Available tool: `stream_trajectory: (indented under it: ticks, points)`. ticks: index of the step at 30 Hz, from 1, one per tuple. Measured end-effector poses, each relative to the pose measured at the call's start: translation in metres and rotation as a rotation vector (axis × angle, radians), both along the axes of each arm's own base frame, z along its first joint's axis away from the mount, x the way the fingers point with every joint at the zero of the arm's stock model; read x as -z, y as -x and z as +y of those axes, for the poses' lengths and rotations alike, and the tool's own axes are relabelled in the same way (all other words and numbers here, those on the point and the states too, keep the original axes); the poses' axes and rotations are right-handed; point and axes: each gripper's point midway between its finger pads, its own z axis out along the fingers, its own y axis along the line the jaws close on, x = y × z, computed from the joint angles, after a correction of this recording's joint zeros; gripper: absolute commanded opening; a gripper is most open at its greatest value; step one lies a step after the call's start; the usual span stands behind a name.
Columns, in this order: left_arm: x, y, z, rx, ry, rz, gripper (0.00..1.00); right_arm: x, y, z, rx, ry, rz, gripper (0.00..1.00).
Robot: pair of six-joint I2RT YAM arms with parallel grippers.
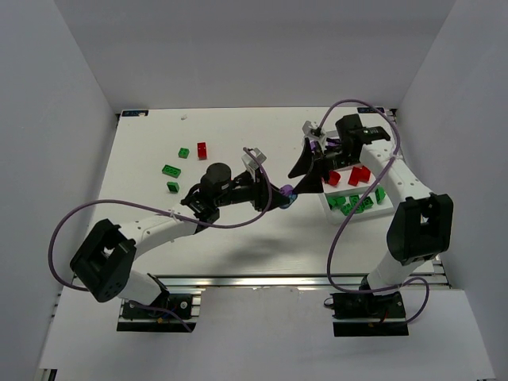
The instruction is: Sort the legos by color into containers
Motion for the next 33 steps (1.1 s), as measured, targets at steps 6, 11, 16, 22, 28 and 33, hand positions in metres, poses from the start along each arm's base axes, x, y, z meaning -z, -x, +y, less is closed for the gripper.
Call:
stream_trajectory:
  ticks: [6, 11, 16, 22, 28, 33]
  points:
    - [-0.005, 0.000, 0.003, -0.010, 0.004, -0.021, 0.18, 0.005, 0.024, 0.010, -0.047, 0.014, 0.027, 0.81]
    - [-0.012, 0.001, 0.005, -0.017, 0.014, -0.041, 0.18, 0.005, 0.026, 0.012, -0.052, 0.017, 0.028, 0.75]
    - [-0.016, 0.002, 0.006, -0.021, 0.020, -0.048, 0.18, 0.005, 0.026, 0.012, -0.052, 0.018, 0.025, 0.70]
    - [-0.009, 0.003, 0.008, -0.022, 0.007, -0.039, 0.18, 0.005, 0.025, 0.012, -0.054, 0.018, 0.017, 0.61]
    - [-0.004, 0.005, 0.011, -0.025, -0.001, -0.036, 0.18, 0.001, 0.025, 0.012, -0.062, 0.011, -0.010, 0.41]
    - [-0.007, 0.006, 0.011, -0.024, 0.003, -0.041, 0.18, -0.003, 0.029, 0.011, -0.078, 0.003, -0.017, 0.32]
